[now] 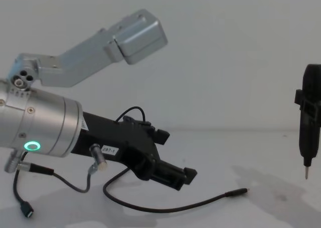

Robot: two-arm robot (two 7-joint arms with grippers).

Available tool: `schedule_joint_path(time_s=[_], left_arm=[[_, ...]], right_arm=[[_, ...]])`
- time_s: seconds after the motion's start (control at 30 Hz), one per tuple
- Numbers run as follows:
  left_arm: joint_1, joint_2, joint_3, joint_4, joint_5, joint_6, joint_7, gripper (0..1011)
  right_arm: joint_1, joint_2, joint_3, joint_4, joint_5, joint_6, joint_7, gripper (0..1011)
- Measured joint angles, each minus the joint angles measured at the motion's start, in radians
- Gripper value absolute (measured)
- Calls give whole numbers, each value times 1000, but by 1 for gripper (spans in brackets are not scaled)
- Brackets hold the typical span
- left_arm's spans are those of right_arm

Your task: Pick up the data cable with the one hand.

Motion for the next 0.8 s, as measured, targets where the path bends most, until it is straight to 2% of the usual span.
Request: schedule_joint_path(time_s=[0.47, 0.8], left_arm=[[-24, -44, 32, 49, 36, 72, -1, 1001], [-37, -73, 46, 90, 61, 94, 9, 1001]], right_arm=[[0, 0, 0, 0, 0, 0, 0, 268], [0, 0, 0, 0, 0, 0, 0, 268]])
